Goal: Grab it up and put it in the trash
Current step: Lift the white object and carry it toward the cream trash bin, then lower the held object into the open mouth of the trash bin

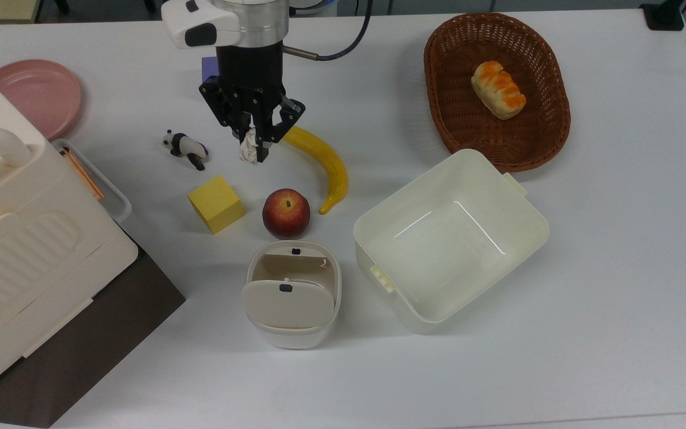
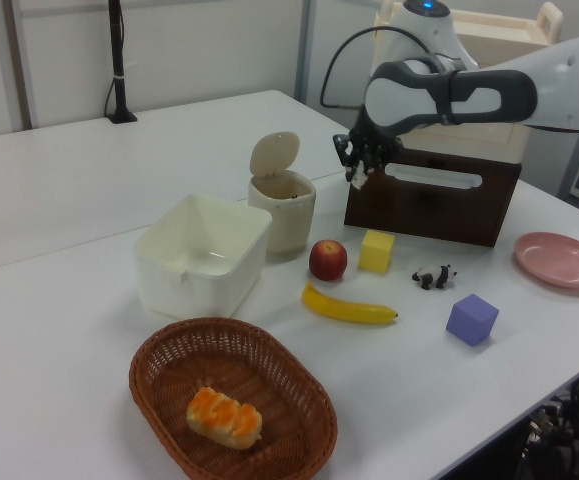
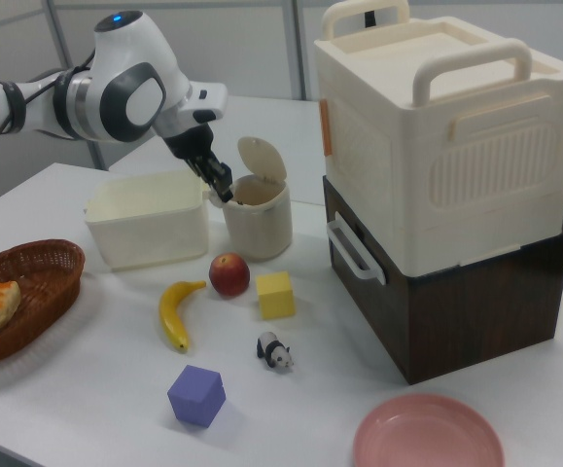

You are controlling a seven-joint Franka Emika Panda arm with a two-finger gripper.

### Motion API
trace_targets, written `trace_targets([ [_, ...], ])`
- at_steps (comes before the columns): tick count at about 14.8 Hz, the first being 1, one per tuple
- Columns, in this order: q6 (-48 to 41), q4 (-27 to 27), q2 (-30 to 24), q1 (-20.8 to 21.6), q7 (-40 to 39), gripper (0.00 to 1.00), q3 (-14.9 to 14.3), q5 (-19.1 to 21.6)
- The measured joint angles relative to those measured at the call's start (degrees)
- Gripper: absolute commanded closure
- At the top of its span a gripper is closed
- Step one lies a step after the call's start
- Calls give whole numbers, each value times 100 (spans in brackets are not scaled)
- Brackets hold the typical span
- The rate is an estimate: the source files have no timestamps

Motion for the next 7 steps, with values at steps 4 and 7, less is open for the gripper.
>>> trace_targets([
  [4, 1, 530, 464, -1, 2, 79, 61, -4],
  [7, 185, 988, 859, 0, 2, 79, 110, -24],
])
